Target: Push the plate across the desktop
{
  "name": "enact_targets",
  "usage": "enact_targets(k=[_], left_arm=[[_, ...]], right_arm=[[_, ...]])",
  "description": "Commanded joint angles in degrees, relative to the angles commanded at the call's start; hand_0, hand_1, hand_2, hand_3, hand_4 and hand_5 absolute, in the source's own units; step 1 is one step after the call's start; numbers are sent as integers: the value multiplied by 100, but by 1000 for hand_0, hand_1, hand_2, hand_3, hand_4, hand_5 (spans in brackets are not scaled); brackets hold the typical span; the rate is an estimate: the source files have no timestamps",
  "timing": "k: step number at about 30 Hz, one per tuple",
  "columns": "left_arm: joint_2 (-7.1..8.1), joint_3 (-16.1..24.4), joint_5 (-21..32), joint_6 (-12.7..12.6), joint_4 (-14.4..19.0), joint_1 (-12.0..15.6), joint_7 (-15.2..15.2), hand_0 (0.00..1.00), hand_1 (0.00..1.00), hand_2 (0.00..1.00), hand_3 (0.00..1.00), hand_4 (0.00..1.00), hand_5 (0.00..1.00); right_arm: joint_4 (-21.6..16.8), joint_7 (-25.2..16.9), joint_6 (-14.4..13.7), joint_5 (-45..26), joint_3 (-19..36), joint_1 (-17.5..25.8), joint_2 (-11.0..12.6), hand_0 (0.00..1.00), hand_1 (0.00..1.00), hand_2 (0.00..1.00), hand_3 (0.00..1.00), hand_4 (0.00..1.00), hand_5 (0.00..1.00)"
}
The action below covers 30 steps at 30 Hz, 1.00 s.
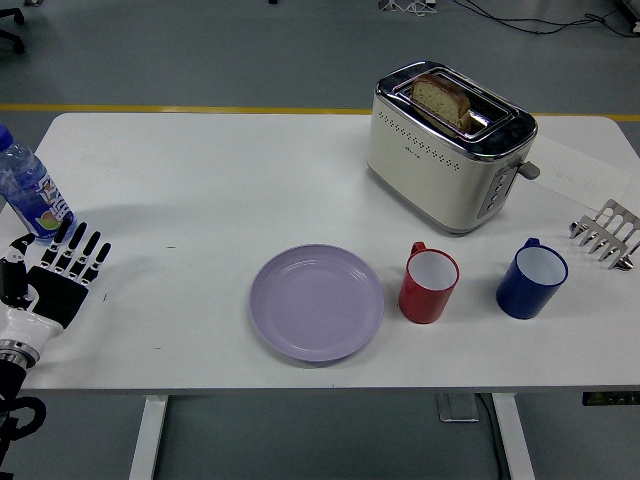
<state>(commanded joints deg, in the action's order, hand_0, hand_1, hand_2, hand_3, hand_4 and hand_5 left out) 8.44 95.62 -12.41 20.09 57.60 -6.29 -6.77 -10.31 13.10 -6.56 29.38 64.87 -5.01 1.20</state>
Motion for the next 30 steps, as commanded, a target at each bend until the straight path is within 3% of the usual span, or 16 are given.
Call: enact_targets(k=[22,30], left_arm=[[18,11,-1,-90,-7,-31,70,639,730,728,734,560,998],[2,-4,103,-360,-17,-22,217,673,742,756,740,557,998]], right_arm=[[0,19,-2,50,28,2,-2,520,483,587,556,270,369],[0,12,-2,46,26,1,-1,520,483,587,556,268,373]])
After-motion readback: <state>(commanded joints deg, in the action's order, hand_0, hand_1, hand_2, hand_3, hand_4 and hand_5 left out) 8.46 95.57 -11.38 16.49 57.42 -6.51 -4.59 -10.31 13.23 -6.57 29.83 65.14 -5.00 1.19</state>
